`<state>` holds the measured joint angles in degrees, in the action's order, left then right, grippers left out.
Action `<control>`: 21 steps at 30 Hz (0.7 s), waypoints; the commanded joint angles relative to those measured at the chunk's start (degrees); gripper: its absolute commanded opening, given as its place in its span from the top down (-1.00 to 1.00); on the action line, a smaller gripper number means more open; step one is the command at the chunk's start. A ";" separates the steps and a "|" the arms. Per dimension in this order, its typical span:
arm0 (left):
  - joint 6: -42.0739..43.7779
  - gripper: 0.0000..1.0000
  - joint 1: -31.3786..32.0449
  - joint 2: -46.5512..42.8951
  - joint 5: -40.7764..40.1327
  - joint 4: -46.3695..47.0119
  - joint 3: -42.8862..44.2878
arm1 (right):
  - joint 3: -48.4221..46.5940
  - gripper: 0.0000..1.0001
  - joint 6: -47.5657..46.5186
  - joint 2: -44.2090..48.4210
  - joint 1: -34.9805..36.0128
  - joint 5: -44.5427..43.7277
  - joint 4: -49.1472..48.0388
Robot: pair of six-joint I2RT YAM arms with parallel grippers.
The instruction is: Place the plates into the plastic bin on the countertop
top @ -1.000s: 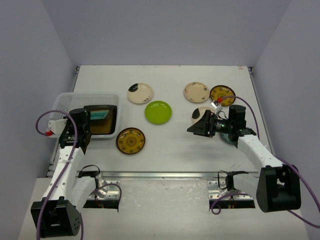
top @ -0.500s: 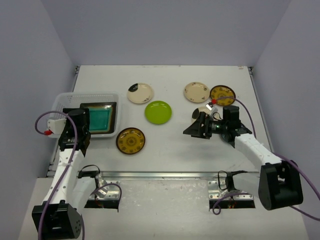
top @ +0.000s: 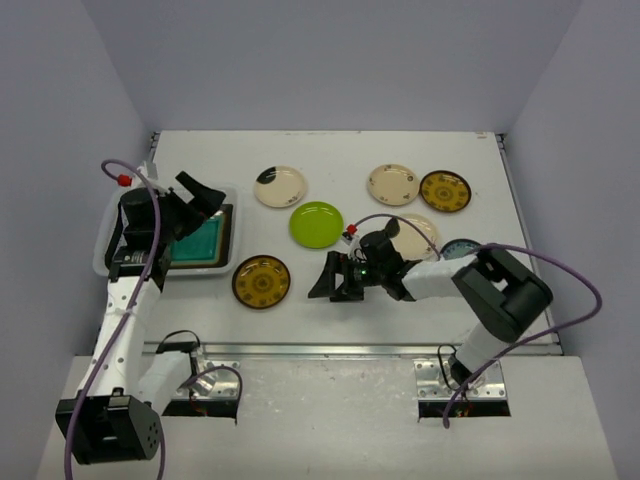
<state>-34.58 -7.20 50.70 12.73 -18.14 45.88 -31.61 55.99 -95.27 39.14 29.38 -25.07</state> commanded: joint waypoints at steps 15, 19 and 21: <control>10.64 -1.00 3.83 -15.81 5.81 -2.82 -7.85 | -12.76 0.46 15.34 -27.97 6.71 -16.77 -22.68; 10.89 -1.00 3.93 -15.26 6.38 -2.61 -7.83 | -13.12 0.87 16.04 -27.59 6.83 -16.22 -23.42; 10.98 -1.00 4.26 -15.15 6.74 -2.61 -7.83 | -11.76 1.00 16.08 -25.75 6.78 -16.72 -23.49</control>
<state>-24.65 -3.70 35.24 18.38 -22.99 38.11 -44.71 72.87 -121.68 45.57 16.60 -51.14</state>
